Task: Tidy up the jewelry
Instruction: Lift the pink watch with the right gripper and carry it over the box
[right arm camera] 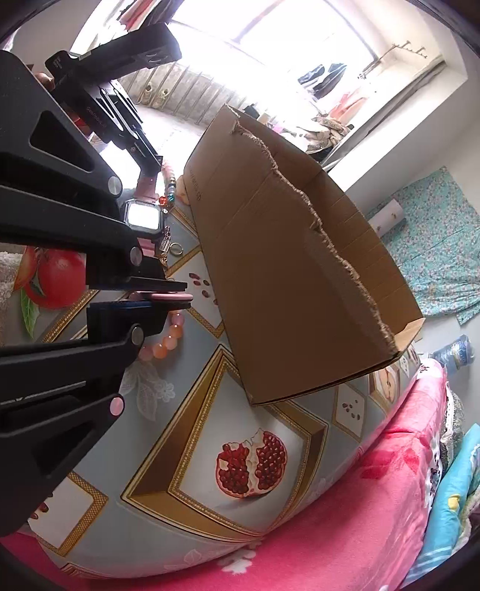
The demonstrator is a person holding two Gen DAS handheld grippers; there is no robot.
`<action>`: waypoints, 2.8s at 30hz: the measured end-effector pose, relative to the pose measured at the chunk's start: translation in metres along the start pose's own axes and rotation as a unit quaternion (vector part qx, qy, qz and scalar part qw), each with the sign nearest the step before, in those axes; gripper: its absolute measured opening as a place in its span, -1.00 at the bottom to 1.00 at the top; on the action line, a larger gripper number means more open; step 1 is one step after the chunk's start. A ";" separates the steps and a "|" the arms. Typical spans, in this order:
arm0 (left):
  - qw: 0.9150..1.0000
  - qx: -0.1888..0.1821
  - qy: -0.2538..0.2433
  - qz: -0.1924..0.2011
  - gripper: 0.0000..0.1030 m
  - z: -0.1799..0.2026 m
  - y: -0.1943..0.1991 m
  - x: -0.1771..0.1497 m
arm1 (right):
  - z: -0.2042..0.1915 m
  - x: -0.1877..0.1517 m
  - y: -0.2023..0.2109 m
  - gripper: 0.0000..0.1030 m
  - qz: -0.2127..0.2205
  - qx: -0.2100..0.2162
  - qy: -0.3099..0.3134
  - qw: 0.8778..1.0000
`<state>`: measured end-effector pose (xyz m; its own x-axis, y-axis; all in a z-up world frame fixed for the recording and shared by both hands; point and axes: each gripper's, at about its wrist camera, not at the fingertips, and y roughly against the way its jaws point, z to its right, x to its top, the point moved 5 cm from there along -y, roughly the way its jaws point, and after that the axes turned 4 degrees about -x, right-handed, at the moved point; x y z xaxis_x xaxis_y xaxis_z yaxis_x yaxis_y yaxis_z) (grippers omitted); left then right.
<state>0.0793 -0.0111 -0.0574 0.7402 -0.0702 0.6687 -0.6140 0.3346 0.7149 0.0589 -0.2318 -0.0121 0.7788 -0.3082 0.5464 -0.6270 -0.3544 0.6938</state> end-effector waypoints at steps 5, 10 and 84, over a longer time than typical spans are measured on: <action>1.000 -0.011 -0.006 0.010 -0.84 0.006 0.006 0.004 | -0.010 0.007 0.014 -0.93 0.020 0.018 0.010 1.000; 1.000 -0.020 -0.013 0.015 -0.86 0.012 0.012 0.003 | -0.017 0.012 0.025 -0.93 0.028 0.043 0.006 0.999; 0.979 0.120 -0.162 0.022 -0.97 0.048 -0.028 0.310 | -0.015 0.192 -0.046 -0.33 -0.036 0.135 -0.001 0.990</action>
<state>0.3128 -0.0877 0.1396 0.6094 -0.3683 0.7021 -0.7187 0.1172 0.6854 0.2374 -0.2614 0.0680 0.8215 -0.2759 0.4991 -0.5530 -0.5989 0.5792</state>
